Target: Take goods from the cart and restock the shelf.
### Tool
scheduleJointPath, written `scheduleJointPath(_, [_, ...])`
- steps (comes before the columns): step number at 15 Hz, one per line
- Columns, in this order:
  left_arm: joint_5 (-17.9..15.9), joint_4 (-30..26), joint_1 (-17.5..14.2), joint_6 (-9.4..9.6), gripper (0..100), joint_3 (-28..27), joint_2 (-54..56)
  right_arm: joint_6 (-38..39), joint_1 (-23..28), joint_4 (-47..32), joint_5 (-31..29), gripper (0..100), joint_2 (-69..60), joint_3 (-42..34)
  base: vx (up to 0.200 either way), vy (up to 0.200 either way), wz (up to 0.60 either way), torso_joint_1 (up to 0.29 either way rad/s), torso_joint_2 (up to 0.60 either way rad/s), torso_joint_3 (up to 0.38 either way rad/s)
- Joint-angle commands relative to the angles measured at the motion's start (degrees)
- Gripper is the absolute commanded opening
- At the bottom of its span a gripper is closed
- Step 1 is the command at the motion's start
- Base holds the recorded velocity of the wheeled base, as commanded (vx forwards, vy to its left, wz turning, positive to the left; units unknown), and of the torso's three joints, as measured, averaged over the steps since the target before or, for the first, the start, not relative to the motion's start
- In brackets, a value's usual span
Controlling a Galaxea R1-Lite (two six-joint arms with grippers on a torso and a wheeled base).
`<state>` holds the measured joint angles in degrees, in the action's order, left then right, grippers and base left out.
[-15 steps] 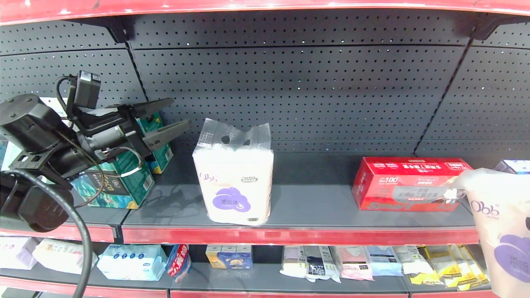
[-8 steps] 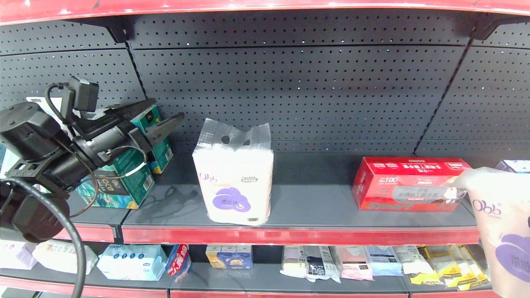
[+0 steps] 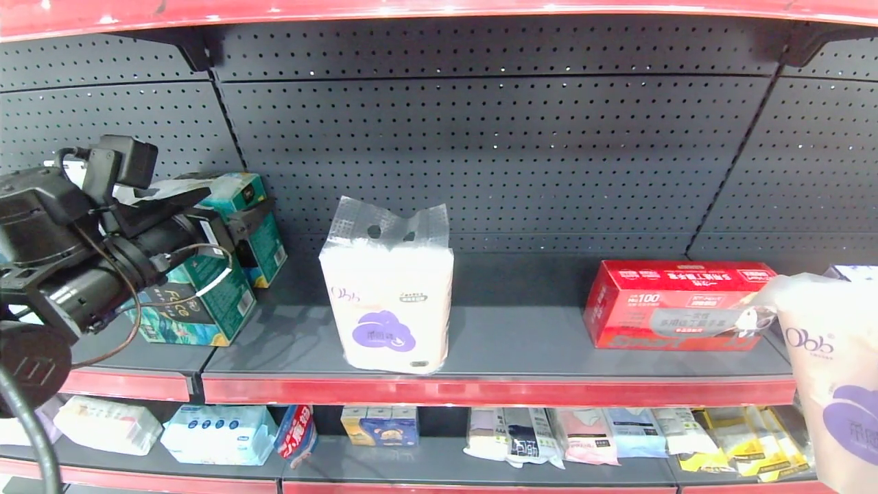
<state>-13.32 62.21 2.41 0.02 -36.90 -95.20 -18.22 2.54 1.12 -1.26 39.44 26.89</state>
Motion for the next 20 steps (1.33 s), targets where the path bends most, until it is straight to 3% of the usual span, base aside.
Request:
scheduleJointPath(1, [0.84,-1.39,0.93,0.15,100,0.16,4.23,0.03,-0.07,0.02,0.03,0,-0.06,0.0,0.0,0.0,0.0,0.0,0.0,0.0])
scheduleJointPath(3, [0.93,-2.97,1.01,0.15,100,2.98,7.83,0.21,-0.07,0.11,0.11,0,-0.41,0.0,0.0,0.0,0.0,0.0,0.0,0.0])
scheduleJointPath(9, [-1.0,-2.79,1.01,1.82,100,18.88,18.73,0.38,-0.07,0.55,1.43,0,0.03,0.0,0.0,0.0,0.0,0.0,0.0,0.0])
scheduleJointPath(15, [-2.14,-3.15,1.01,2.08,100,33.21,32.79,0.47,0.01,0.55,2.66,0,-0.5,-1.23,0.0,0.0,0.0,0.0,0.0,0.0])
scheduleJointPath(17, [-2.23,-6.13,1.01,2.17,100,35.41,38.86,0.47,0.01,0.46,3.45,0,-0.76,-1.93,0.0,0.0,0.0,0.0,0.0,0.0])
scheduleJointPath(20, [-4.08,-19.14,1.01,2.61,100,35.85,53.62,0.38,0.01,0.46,3.45,0,-1.91,-3.87,0.0,0.0,0.0,0.0,0.0,0.0])
